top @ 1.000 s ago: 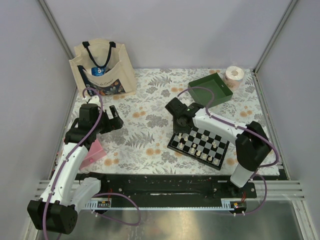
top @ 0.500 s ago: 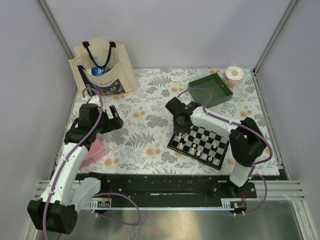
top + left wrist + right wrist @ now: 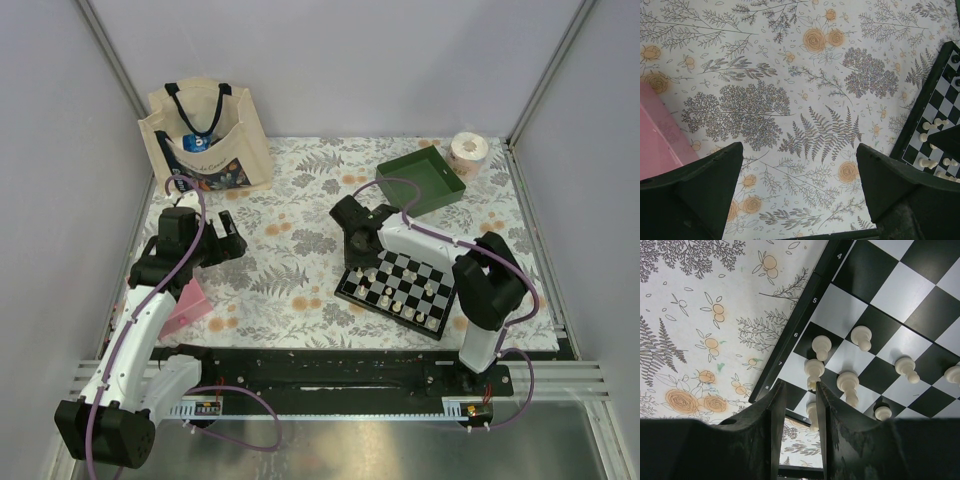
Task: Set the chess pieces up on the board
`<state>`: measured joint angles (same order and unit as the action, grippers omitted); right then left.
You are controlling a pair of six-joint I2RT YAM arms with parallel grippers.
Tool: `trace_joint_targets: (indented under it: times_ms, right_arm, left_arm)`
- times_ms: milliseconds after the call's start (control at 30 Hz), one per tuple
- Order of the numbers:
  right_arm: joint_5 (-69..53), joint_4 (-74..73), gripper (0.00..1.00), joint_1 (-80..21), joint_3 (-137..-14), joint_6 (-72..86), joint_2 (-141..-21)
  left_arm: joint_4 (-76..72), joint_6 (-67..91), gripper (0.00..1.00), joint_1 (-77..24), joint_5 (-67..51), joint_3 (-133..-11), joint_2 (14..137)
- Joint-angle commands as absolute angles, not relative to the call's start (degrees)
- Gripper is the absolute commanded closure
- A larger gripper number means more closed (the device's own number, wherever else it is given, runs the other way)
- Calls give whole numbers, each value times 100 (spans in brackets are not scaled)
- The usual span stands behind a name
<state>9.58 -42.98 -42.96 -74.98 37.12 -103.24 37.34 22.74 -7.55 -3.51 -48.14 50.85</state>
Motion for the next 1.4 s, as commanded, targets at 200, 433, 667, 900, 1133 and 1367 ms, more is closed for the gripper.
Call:
trace_joint_targets:
  times_ms: [200, 433, 667, 900, 1133, 1367]
  right_arm:
    - [1002, -4096, 61, -4271, -7304, 3612, -10020]
    - [1134, -4016, 61, -4271, -7251, 3621, -9879]
    - [1204, -4095, 62, -4254, -7303, 3630, -10089]
    - [1152, -4034, 62, -4228, -7312, 3586, -10178]
    - [1125, -4078, 65, -4201, -7348, 3586, -10327]
    - [1090, -3991, 72, -4192, -7321, 3525, -10292]
  left_arm:
    - [3463, 2241, 1, -721, -448, -4816, 5071]
    - [3454, 2241, 1, -729, -457, -4825, 5071]
    - [3463, 2241, 1, -729, -457, -4825, 5071]
    - [3454, 2233, 1, -729, -457, -4816, 5080]
    - [3454, 2241, 1, -712, -448, -4816, 5071]
    - [3454, 2241, 1, -721, -457, -4825, 5080]
